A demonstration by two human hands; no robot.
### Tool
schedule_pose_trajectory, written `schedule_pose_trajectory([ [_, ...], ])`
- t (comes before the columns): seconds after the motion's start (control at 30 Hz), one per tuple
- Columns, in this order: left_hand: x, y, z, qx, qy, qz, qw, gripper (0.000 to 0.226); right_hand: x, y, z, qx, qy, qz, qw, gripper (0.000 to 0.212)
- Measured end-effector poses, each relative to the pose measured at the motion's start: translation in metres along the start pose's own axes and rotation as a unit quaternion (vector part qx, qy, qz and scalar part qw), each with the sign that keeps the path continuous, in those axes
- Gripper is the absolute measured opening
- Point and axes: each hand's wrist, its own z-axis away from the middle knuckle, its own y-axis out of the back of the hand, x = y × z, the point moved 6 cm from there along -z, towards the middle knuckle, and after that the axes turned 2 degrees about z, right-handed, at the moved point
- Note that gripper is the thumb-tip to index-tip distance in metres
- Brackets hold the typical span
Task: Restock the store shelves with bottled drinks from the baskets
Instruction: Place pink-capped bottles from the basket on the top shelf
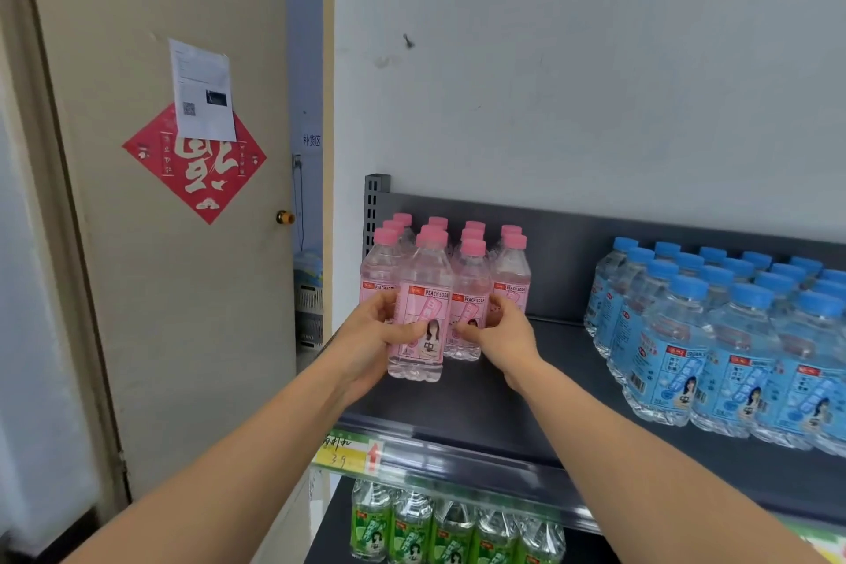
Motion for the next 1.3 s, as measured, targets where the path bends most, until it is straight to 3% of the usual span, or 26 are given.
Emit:
schedule_pose_trajectory([
  [0.13,-0.003,-0.006,-0.002,-0.009,0.004,0.002,1.0,0.053,-0.006,0.018,0.009,0.073,-0.013,0.088,0.993,0.063],
  [0.2,-0.005,-0.01,-0.004,-0.008,0.005,0.003,1.0,0.054,-0.02,0.031,0.021,0.125,0.027,0.037,0.991,0.048],
  [0.27,-0.006,-0.017,-0.006,-0.011,0.005,0.004,1.0,0.053,-0.036,0.028,0.03,0.041,0.048,-0.102,0.993,0.039],
  [0.37,-0.01,-0.029,-0.007,-0.019,0.0,0.009,1.0,0.051,-0.052,0.014,0.043,-0.107,0.067,-0.12,0.985,0.038],
  [0.43,-0.011,-0.036,-0.009,-0.024,-0.007,-0.012,1.0,0.051,-0.055,0.018,0.046,-0.111,0.071,-0.112,0.985,0.041],
  [0.53,-0.012,-0.042,-0.013,-0.023,-0.027,-0.142,0.989,0.051,-0.051,0.034,0.046,-0.086,0.074,-0.119,0.986,0.041],
  [0.67,-0.009,-0.034,-0.016,0.043,-0.058,-0.308,0.949,0.053,-0.039,0.057,0.044,-0.037,0.075,-0.077,0.993,0.045],
  [0.8,0.004,-0.01,-0.015,0.178,-0.122,-0.443,0.87,0.048,-0.024,0.073,0.041,-0.003,0.044,-0.057,0.997,0.043],
  [0.9,0.01,0.007,-0.017,0.25,-0.135,-0.503,0.816,0.062,-0.01,0.076,0.034,0.02,0.02,-0.062,0.998,0.044],
  [1.0,0.014,0.017,-0.023,0.272,-0.128,-0.537,0.788,0.081,-0.006,0.074,0.028,0.031,0.011,-0.066,0.997,0.047],
  [1.17,0.007,0.028,-0.043,0.234,-0.061,-0.541,0.805,0.106,-0.006,0.065,0.02,0.048,0.017,-0.035,0.998,0.051],
  [1.3,0.006,0.032,-0.048,0.23,-0.057,-0.509,0.828,0.091,-0.009,0.061,0.017,0.059,0.021,0.019,0.998,0.052],
])
